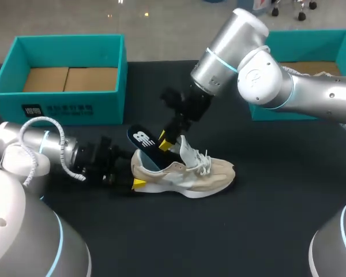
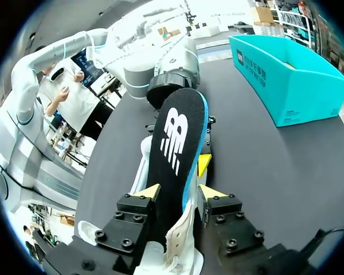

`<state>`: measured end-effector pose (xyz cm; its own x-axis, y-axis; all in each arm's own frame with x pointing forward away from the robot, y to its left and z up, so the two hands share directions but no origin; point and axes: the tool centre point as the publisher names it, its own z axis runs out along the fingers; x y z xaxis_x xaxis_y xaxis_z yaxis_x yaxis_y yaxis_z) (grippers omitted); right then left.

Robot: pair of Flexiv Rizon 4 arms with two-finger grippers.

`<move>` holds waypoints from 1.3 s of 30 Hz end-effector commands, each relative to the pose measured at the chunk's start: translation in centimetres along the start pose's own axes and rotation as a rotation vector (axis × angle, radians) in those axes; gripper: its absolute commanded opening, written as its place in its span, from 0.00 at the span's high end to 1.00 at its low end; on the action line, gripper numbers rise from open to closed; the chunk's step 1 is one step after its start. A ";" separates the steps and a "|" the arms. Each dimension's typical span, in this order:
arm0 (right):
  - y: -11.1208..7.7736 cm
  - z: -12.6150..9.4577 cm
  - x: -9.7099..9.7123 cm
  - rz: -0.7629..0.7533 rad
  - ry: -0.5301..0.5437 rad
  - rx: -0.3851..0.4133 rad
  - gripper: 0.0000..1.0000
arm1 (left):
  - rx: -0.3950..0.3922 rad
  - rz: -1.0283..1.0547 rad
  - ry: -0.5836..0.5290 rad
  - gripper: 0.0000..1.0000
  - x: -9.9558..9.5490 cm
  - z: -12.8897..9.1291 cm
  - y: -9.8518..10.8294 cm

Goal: Take the shoe out of the shoebox, open the shoe tongue, remove and reinsert the insole, then place the shoe into the shoebox

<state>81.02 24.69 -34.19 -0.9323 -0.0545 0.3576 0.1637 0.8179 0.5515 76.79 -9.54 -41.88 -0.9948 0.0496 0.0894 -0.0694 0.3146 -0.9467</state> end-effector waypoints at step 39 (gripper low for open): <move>2.3 -0.6 0.3 0.003 0.022 -0.020 0.71 | -0.001 0.000 -0.001 1.00 0.0 0.1 0.0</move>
<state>81.47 26.65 -32.24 -0.9236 -0.0696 0.3770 0.1689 0.8088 0.5633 76.80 -9.52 -41.87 -0.9948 0.0494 0.0895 -0.0695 0.3147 -0.9467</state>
